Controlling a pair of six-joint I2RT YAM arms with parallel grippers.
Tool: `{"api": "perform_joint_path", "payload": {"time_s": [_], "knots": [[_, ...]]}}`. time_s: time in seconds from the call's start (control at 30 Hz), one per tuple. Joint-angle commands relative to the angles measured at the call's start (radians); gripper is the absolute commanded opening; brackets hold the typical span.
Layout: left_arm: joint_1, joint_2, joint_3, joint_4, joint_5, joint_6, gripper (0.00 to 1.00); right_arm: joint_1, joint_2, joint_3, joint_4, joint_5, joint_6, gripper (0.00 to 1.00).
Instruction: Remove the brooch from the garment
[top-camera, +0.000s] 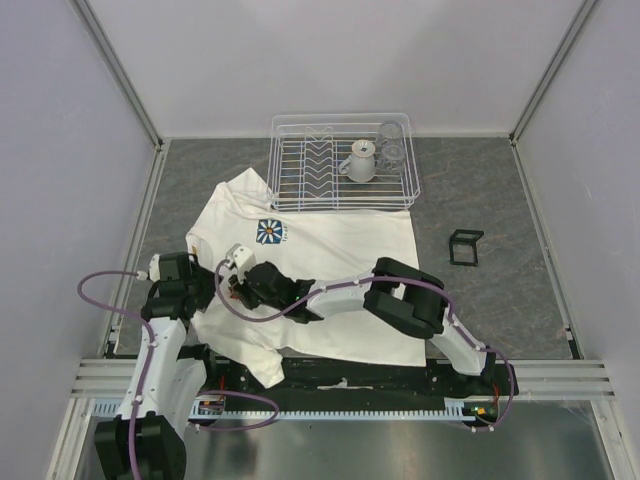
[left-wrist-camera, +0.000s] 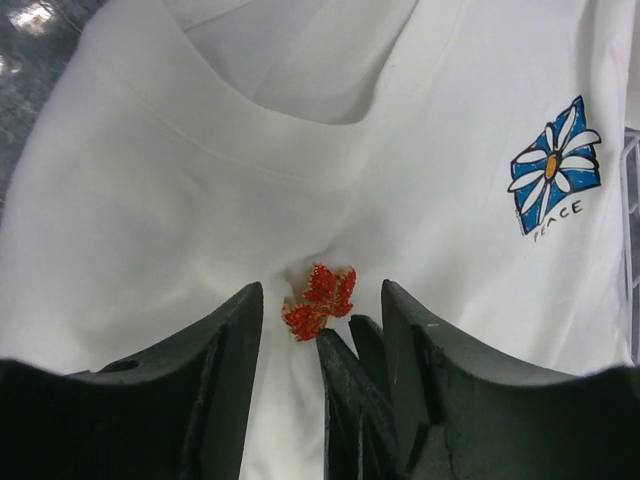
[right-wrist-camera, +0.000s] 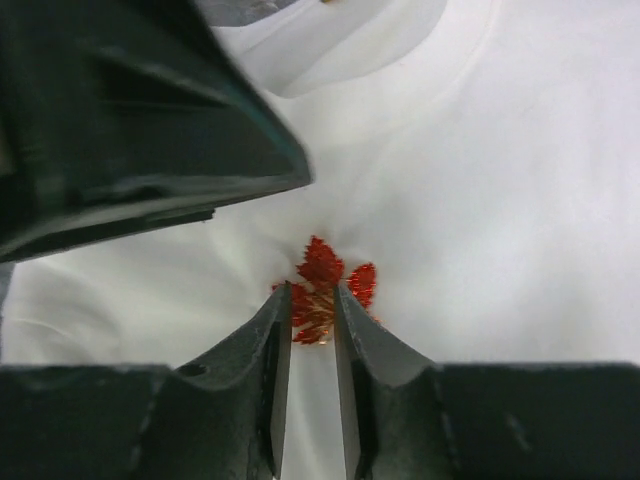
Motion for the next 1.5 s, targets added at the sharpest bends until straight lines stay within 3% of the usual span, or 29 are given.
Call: {"api": "perform_joint_path", "payload": {"time_s": [0.0, 0.27, 0.83, 1.0, 1.47], "knots": [[0.006, 0.033, 0.017, 0.087, 0.097, 0.053, 0.55, -0.098, -0.058, -0.052, 0.101, -0.194, 0.119, 0.31], [0.006, 0.176, -0.019, 0.213, 0.182, -0.004, 0.52, -0.154, -0.018, -0.052, 0.156, -0.420, 0.216, 0.39], [0.007, 0.219, -0.086, 0.290, 0.161, -0.042, 0.47, -0.154, 0.059, 0.018, 0.060, -0.427, 0.202, 0.37], [0.006, 0.200, -0.088, 0.285, 0.222, -0.045, 0.54, -0.142, 0.076, 0.049, 0.021, -0.417, 0.183, 0.38], [0.006, 0.118, -0.048, 0.273, 0.355, -0.068, 0.60, -0.132, 0.071, 0.040, 0.043, -0.450, 0.183, 0.42]]}}
